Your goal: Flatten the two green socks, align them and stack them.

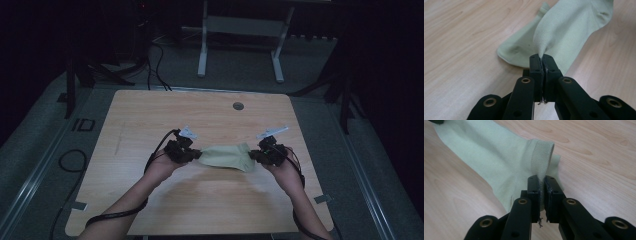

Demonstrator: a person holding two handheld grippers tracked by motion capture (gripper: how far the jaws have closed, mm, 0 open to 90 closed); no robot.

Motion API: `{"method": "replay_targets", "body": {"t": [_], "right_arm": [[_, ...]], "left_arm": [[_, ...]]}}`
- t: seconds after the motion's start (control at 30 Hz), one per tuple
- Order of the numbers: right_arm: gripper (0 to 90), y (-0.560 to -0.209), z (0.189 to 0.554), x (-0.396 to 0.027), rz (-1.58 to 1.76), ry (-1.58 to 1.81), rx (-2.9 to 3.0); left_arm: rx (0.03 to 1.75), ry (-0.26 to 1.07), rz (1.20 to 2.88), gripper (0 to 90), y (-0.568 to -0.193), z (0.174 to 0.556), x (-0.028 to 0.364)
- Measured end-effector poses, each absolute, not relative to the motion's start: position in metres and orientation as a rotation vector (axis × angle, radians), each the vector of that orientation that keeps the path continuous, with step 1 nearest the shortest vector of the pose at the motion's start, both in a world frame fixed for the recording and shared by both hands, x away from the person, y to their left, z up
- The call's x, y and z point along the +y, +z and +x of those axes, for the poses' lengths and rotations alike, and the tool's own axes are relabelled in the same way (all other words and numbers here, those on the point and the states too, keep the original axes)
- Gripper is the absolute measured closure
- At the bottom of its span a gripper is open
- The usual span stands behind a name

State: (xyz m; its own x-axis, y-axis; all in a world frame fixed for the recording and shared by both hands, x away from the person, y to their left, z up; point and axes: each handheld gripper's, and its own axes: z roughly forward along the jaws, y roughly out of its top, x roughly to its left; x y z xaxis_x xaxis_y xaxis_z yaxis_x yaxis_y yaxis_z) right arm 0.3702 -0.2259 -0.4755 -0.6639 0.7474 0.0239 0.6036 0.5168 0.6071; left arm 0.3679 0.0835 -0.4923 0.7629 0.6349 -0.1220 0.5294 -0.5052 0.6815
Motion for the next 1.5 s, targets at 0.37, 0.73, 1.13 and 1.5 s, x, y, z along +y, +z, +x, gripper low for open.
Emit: {"method": "replay_targets", "body": {"t": [0.37, 0.73, 1.13, 1.5], "right_arm": [[83.6, -0.480, 0.397, -0.226, 1.197, 0.828, 2.527], [83.5, -0.499, 0.410, -0.225, 1.253, 0.776, 2.560], [82.8, -0.528, 0.421, -0.225, 1.320, 0.708, 2.596], [80.8, -0.534, 0.423, -0.222, 1.322, 0.692, 2.602]], "left_arm": [[0.899, 0.183, 2.236, 87.5, -0.492, 0.395, 0.079], [0.929, 0.115, 2.281, 87.4, -0.509, 0.414, 0.075], [0.969, 0.012, 2.334, 87.2, -0.535, 0.427, 0.071], [0.974, -0.016, 2.358, 86.6, -0.542, 0.425, 0.071]]}}
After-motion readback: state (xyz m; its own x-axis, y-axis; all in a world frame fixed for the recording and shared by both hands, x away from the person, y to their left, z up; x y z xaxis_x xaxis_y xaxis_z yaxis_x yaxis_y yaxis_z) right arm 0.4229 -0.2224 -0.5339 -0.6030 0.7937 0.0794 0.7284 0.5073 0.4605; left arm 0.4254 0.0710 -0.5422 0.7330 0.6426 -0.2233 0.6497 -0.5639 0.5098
